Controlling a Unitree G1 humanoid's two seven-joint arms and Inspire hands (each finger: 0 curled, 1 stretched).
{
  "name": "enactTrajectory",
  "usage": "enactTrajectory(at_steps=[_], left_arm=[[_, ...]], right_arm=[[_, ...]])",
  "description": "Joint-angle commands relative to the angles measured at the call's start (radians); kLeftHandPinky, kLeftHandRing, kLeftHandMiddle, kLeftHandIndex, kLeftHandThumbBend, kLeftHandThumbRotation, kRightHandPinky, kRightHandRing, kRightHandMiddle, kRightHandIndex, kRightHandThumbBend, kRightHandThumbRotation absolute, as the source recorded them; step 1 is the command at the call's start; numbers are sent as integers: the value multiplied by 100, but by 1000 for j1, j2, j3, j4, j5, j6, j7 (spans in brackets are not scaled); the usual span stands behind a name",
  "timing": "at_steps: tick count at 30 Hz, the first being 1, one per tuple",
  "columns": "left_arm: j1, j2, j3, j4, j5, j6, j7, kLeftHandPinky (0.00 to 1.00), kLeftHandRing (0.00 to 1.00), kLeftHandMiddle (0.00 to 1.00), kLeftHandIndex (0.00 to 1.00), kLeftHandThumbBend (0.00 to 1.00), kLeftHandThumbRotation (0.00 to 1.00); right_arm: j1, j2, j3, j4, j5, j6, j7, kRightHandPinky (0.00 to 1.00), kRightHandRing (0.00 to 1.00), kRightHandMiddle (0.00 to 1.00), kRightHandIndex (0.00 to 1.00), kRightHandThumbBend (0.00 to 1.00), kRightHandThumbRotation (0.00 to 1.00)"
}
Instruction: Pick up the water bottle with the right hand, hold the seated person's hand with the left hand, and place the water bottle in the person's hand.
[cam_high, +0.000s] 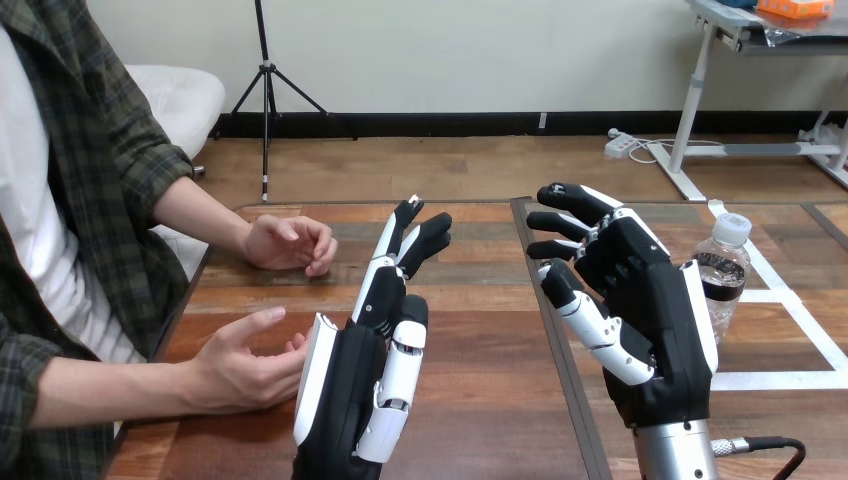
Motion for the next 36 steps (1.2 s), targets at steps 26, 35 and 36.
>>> enactTrajectory(at_steps=[26,35,36], left_arm=[[-41,-17,5,-24,2,-3,2,93,88,90,97,3,100],[-38,-18,3,-26,1,-2,1,93,89,90,97,3,100],[-38,-19,4,-26,2,-3,2,93,89,90,97,2,100]], right_arm=[[-65,13,0,-11,21,-20,19,62,74,79,73,62,37],[-79,12,-8,-26,37,-17,19,62,74,78,73,64,35],[-81,11,-8,-28,39,-17,20,62,74,79,73,65,35]])
